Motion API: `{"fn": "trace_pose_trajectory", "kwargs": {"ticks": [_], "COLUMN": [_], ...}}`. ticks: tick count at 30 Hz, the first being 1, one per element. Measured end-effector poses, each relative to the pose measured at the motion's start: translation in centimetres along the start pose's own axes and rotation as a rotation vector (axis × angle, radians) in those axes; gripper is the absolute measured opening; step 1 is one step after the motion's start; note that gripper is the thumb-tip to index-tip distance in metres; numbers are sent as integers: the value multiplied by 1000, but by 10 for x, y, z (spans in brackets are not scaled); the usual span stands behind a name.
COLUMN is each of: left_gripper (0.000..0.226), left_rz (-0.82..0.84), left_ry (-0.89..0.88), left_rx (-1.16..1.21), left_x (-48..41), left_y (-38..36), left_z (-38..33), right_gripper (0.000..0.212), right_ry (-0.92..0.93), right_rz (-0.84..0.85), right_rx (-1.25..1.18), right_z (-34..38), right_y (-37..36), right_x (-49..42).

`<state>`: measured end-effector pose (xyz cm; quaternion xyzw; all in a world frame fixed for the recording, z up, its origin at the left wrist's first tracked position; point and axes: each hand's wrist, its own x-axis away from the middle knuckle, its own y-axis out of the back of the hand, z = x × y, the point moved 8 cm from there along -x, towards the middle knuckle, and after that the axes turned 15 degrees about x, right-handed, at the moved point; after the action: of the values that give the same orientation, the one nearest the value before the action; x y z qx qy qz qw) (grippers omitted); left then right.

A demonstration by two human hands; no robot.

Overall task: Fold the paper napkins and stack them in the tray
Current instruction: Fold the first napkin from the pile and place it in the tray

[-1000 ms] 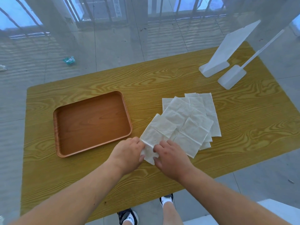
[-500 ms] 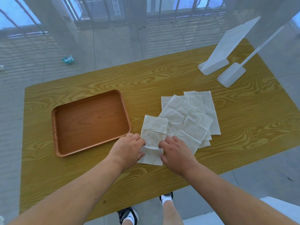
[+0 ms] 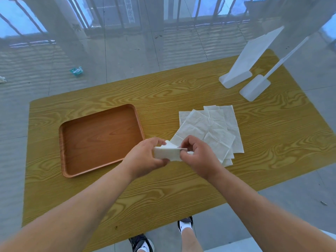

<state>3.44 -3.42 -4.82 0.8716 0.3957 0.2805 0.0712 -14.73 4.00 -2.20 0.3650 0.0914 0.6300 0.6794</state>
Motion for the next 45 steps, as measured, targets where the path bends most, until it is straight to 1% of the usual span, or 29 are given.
{"fn": "trace_pose_trajectory", "kwargs": {"ticks": [2,4,6,7,9,12,15,17,19,22,25,27,29,31,32,34,35,37,38,39,41,43,45], "left_gripper": [30,16,15,16,17,17,19,15,11,19,25,28,24,34,35,30,33,40,42,43,45,42,31], "left_rz": [-21,-42,-46,-51,-81,-114,-71,-37,-23,-9,-11,-31,-34,-5,-2,-26,-48,-104,-127,-142,-156,-160,-160], "left_ry": [72,127,172,193,229,282,342,356,363,376,376,381,399,408,403,353,328,292,270,248,219,236,286], "left_rx": [285,493,639,696,753,735,678,617,615,703,827,909,1011,1053,1009,872,822,805,815,826,827,786,709], "left_x": [-5,-9,-9,-8,-6,-2,2,4,6,6,7,7,7,8,7,4,3,1,0,-1,-2,-4,-2], "left_y": [5,5,1,-2,-6,-11,-17,-18,-16,-16,-15,-11,-10,-12,-12,-11,-9,-6,-4,-3,0,2,5], "left_z": [-3,-3,-1,1,6,21,35,42,45,44,38,34,35,35,35,36,36,37,38,37,33,29,27], "right_gripper": [6,10,14,15,14,11,14,16,18,23,33,38,41,43,43,43,41,36,35,34,23,17,17], "right_ry": [-62,-148,-252,-301,-392,-470,-493,-500,-491,-457,-392,-366,-339,-309,-301,-298,-309,-353,-371,-383,-396,-405,-389], "right_rz": [-1,9,80,132,210,244,229,223,234,246,252,240,225,209,205,207,213,238,254,271,300,291,269], "right_rx": [-178,-385,-566,-609,-601,-541,-525,-503,-479,-516,-578,-566,-536,-507,-499,-517,-550,-627,-619,-576,-480,-463,-485], "right_z": [0,-7,-15,-18,-25,-37,-41,-42,-42,-36,-27,-24,-23,-23,-23,-22,-22,-23,-26,-28,-31,-33,-31], "right_y": [11,15,5,-3,-20,-39,-47,-49,-50,-49,-45,-41,-39,-38,-37,-37,-38,-41,-42,-42,-43,-40,-32], "right_x": [-6,-13,-16,-15,-11,-4,-2,-2,-2,-3,-6,-10,-13,-14,-14,-15,-16,-17,-18,-18,-17,-19,-25]}}
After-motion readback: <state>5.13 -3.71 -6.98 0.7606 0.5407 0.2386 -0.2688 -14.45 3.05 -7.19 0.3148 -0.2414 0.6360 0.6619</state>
